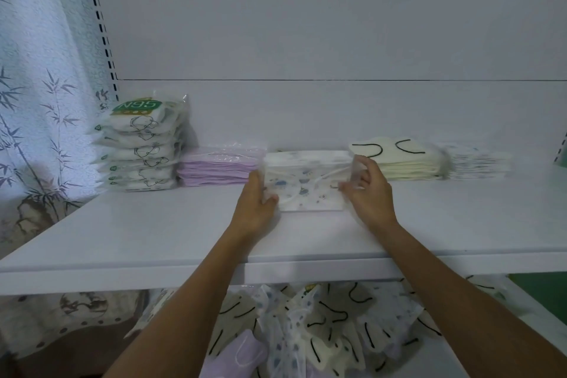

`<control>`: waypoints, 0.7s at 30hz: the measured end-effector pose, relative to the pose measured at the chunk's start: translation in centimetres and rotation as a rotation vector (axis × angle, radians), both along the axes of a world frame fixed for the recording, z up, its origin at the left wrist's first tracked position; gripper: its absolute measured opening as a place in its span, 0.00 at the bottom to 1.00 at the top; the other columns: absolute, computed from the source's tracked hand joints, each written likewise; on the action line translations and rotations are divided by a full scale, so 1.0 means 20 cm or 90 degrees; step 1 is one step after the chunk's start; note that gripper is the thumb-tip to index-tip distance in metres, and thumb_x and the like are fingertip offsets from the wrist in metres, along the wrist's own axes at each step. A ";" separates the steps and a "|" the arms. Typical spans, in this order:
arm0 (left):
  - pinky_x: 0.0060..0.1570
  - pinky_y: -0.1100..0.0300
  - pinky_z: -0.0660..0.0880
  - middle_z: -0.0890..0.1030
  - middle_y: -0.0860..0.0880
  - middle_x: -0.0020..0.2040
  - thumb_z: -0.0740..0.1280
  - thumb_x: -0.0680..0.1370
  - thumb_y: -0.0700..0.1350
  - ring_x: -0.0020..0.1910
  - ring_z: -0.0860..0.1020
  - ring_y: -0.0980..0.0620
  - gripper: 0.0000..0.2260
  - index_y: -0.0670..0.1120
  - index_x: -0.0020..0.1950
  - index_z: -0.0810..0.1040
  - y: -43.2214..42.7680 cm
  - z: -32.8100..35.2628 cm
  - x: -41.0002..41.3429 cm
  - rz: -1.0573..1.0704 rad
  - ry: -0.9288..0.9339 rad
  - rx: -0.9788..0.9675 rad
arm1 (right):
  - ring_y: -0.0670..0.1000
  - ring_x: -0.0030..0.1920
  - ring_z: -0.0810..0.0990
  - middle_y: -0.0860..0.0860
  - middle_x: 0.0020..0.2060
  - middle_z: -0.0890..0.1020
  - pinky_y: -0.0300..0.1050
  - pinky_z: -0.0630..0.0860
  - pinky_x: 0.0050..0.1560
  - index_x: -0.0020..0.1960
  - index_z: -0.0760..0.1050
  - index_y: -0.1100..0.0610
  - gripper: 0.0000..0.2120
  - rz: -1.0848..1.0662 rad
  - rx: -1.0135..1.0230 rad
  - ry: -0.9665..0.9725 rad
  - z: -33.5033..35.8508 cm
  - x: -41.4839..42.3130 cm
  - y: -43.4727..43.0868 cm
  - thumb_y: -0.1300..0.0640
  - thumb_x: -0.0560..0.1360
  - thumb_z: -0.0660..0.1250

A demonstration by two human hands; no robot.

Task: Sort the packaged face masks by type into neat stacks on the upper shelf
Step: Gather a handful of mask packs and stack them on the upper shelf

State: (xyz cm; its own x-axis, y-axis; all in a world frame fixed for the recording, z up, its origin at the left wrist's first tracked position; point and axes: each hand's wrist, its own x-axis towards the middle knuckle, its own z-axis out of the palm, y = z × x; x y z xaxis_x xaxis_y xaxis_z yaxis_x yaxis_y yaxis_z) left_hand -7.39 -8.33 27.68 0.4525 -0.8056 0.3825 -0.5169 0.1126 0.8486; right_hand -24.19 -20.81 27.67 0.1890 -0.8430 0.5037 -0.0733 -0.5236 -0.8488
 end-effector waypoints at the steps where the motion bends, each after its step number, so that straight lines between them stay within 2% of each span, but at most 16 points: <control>1: 0.60 0.47 0.74 0.73 0.48 0.63 0.61 0.78 0.36 0.60 0.74 0.48 0.17 0.52 0.62 0.64 0.00 0.00 -0.01 0.004 -0.014 -0.001 | 0.54 0.57 0.77 0.52 0.54 0.77 0.44 0.73 0.58 0.69 0.67 0.53 0.28 -0.021 -0.054 0.014 0.00 0.00 0.01 0.64 0.72 0.71; 3: 0.61 0.51 0.73 0.73 0.47 0.63 0.63 0.76 0.37 0.60 0.74 0.48 0.20 0.49 0.66 0.65 -0.01 -0.01 0.00 0.024 -0.029 0.014 | 0.51 0.59 0.74 0.50 0.57 0.75 0.41 0.70 0.58 0.72 0.63 0.52 0.28 0.003 -0.095 0.094 0.00 0.00 0.03 0.62 0.75 0.68; 6: 0.55 0.55 0.74 0.75 0.48 0.61 0.63 0.74 0.35 0.55 0.74 0.49 0.26 0.48 0.70 0.62 -0.02 -0.01 0.00 0.048 0.000 0.086 | 0.50 0.54 0.73 0.48 0.52 0.72 0.34 0.65 0.48 0.76 0.54 0.50 0.31 0.070 -0.039 0.269 0.01 0.00 0.05 0.59 0.77 0.64; 9: 0.53 0.53 0.76 0.77 0.47 0.59 0.63 0.74 0.34 0.51 0.75 0.48 0.29 0.50 0.72 0.57 -0.02 0.00 0.00 0.060 0.006 0.085 | 0.51 0.44 0.75 0.49 0.44 0.74 0.37 0.66 0.41 0.76 0.52 0.49 0.33 0.026 -0.093 0.237 0.01 0.01 0.04 0.59 0.77 0.65; 11: 0.53 0.53 0.76 0.78 0.47 0.56 0.63 0.75 0.34 0.50 0.76 0.47 0.33 0.52 0.75 0.52 -0.01 0.00 0.00 0.086 0.039 0.038 | 0.46 0.34 0.70 0.46 0.35 0.71 0.32 0.66 0.35 0.77 0.49 0.48 0.36 0.001 -0.132 0.204 0.00 0.01 0.02 0.60 0.77 0.65; 12: 0.53 0.54 0.75 0.77 0.47 0.51 0.63 0.75 0.34 0.49 0.77 0.46 0.35 0.52 0.75 0.50 -0.01 0.01 -0.01 0.109 0.051 0.003 | 0.43 0.32 0.67 0.43 0.33 0.68 0.28 0.67 0.35 0.76 0.49 0.46 0.36 -0.001 -0.151 0.180 0.00 0.02 0.02 0.61 0.76 0.65; 13: 0.51 0.56 0.74 0.77 0.48 0.47 0.65 0.76 0.35 0.47 0.77 0.47 0.35 0.51 0.75 0.50 0.00 0.01 -0.01 0.137 0.047 -0.041 | 0.41 0.31 0.67 0.38 0.34 0.66 0.25 0.67 0.37 0.75 0.49 0.43 0.36 -0.001 -0.172 0.155 0.01 0.02 0.03 0.63 0.76 0.65; 15: 0.43 0.62 0.71 0.74 0.51 0.42 0.67 0.75 0.36 0.41 0.76 0.49 0.28 0.48 0.71 0.58 0.01 0.02 -0.02 0.177 -0.009 -0.114 | 0.37 0.35 0.69 0.34 0.40 0.67 0.22 0.66 0.43 0.73 0.51 0.42 0.35 -0.002 -0.212 0.119 0.01 0.01 0.04 0.65 0.76 0.64; 16: 0.40 0.65 0.69 0.74 0.51 0.42 0.67 0.76 0.37 0.40 0.76 0.50 0.23 0.47 0.67 0.63 0.01 0.02 -0.03 0.184 -0.061 -0.132 | 0.37 0.39 0.71 0.36 0.45 0.72 0.23 0.66 0.46 0.74 0.54 0.44 0.33 -0.008 -0.232 0.114 0.01 0.02 0.05 0.66 0.77 0.63; 17: 0.39 0.67 0.66 0.75 0.50 0.44 0.66 0.76 0.37 0.41 0.75 0.50 0.16 0.46 0.62 0.67 0.00 0.02 -0.04 0.184 -0.128 -0.142 | 0.40 0.45 0.74 0.43 0.50 0.76 0.26 0.66 0.50 0.73 0.59 0.47 0.29 -0.021 -0.252 0.117 0.01 0.01 0.05 0.66 0.77 0.61; 19: 0.40 0.73 0.63 0.76 0.44 0.50 0.64 0.78 0.39 0.45 0.72 0.52 0.07 0.43 0.55 0.74 -0.01 0.00 -0.03 0.183 -0.237 -0.144 | 0.55 0.52 0.76 0.57 0.54 0.76 0.39 0.68 0.55 0.73 0.64 0.52 0.23 -0.066 -0.276 0.158 0.01 0.03 0.05 0.63 0.79 0.58; 21: 0.44 0.72 0.64 0.76 0.43 0.55 0.63 0.78 0.42 0.48 0.73 0.51 0.08 0.42 0.55 0.77 -0.03 -0.01 -0.04 0.163 -0.310 -0.139 | 0.60 0.53 0.75 0.61 0.56 0.73 0.49 0.70 0.56 0.74 0.62 0.52 0.22 -0.125 -0.273 0.219 0.01 0.02 0.04 0.55 0.79 0.52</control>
State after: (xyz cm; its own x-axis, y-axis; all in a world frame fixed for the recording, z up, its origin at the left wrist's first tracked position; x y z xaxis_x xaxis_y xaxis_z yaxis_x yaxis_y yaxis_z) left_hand -8.14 -8.87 27.42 0.3521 -0.5733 0.7398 -0.8751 0.0787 0.4775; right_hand -23.79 -19.99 27.97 0.2629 -0.6128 0.7452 -0.4373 -0.7642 -0.4741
